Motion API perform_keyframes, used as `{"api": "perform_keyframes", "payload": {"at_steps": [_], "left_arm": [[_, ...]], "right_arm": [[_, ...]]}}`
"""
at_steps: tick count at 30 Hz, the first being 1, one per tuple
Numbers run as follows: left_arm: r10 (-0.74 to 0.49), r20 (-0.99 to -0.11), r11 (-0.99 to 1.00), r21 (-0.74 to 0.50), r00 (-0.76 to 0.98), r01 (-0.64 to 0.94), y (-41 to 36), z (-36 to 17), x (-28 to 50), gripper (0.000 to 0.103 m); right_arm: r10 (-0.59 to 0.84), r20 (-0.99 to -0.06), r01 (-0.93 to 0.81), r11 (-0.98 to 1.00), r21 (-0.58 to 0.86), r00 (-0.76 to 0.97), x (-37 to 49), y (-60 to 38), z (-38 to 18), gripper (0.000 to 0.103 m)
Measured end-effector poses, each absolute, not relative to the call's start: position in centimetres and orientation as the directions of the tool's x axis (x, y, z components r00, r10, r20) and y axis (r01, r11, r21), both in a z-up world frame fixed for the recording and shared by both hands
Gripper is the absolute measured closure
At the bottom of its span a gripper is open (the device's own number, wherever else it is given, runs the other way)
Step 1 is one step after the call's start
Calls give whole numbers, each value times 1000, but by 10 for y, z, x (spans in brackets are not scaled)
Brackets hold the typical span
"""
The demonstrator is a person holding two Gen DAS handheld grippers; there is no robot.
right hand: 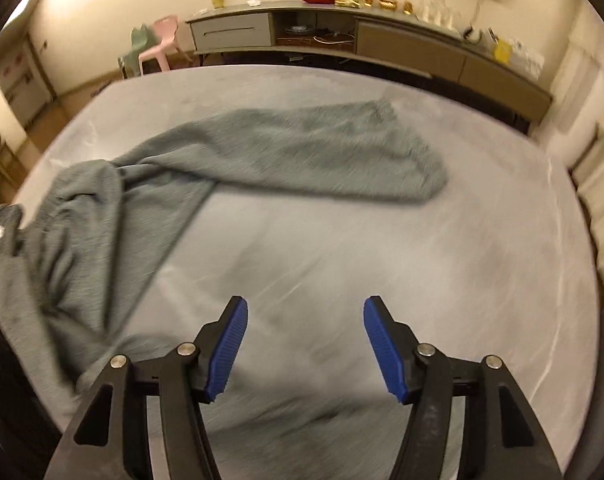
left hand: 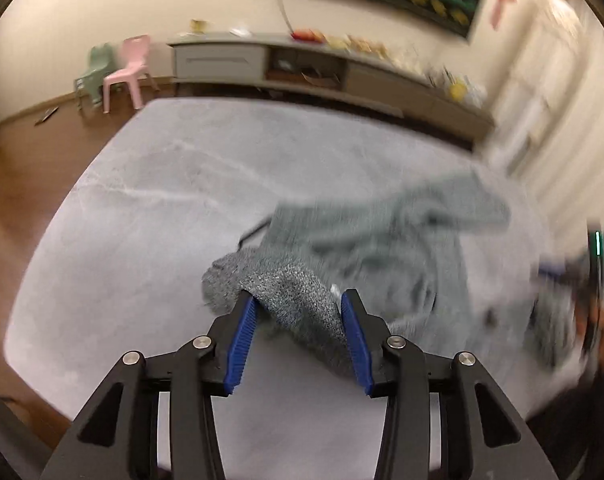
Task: Fold clothes
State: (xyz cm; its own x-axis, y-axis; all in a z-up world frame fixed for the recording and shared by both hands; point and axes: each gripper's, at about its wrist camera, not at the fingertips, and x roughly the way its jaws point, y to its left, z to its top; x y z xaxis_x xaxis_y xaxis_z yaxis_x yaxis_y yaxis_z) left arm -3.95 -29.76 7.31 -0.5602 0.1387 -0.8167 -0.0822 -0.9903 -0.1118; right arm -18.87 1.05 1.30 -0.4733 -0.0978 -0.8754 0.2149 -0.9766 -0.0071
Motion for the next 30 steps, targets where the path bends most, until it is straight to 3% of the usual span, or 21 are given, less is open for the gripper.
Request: {"api": "perform_keyframes", "payload": {"at_steps": [4, 6, 9, 14, 17, 20, 23, 25, 26, 27, 28, 29, 30], "left_arm": [[120, -792, -988, -36, -598, -151, -315, 110, -10, 58], [165, -752, -981, -57, -638, -187, -320, 136, -10, 45], [221, -711, -965, -58, -667, -257, -306, 149, -47, 33], [185, -763, -891, 136, -619, -434, -231, 78, -165, 33], [169, -820, -814, 196, -546, -547, -198, 19, -213, 34], [193, -836, -764, 201, -514, -613, -186, -7, -226, 34], [221, -853, -735, 172, -472, -656, -180, -27, -235, 34], [213, -877, -734, 148, -431, -663, -177, -40, -241, 34], [209, -884, -731, 143, -418, -667, -174, -45, -243, 34], [211, -887, -732, 135, -410, -668, -173, -49, -243, 38], [236, -890, -741, 95, -390, -665, -173, -50, -243, 50], [268, -891, -751, 45, -367, -659, -172, -50, -244, 90], [278, -890, -767, 22, -363, -641, -172, -48, -242, 93]], "right_arm": [[-44, -883, 259, -962, -90, -468, -247, 5, -7, 35], [-45, -886, 282, -954, -98, -461, -274, -2, -19, 35], [-87, -890, 327, -942, -71, -447, -302, -15, -31, 35], [-125, -891, 394, -917, -64, -437, -315, -31, -39, 36], [-135, -893, 422, -904, -66, -429, -313, -30, -43, 36], [-163, -886, 434, -899, -48, -435, -309, -22, -43, 39], [-172, -879, 427, -903, -40, -445, -308, -16, -42, 60], [-166, -879, 416, -908, -40, -448, -308, -13, -41, 85], [-164, -879, 411, -911, -40, -449, -308, -11, -40, 90], [-162, -873, 404, -914, -44, -460, -305, -9, -36, 97], [-160, -867, 398, -916, -48, -472, -301, -6, -31, 97], [-158, -860, 392, -919, -52, -484, -298, -4, -26, 97], [-169, -840, 372, -927, -42, -516, -292, 5, -9, 97]]}}
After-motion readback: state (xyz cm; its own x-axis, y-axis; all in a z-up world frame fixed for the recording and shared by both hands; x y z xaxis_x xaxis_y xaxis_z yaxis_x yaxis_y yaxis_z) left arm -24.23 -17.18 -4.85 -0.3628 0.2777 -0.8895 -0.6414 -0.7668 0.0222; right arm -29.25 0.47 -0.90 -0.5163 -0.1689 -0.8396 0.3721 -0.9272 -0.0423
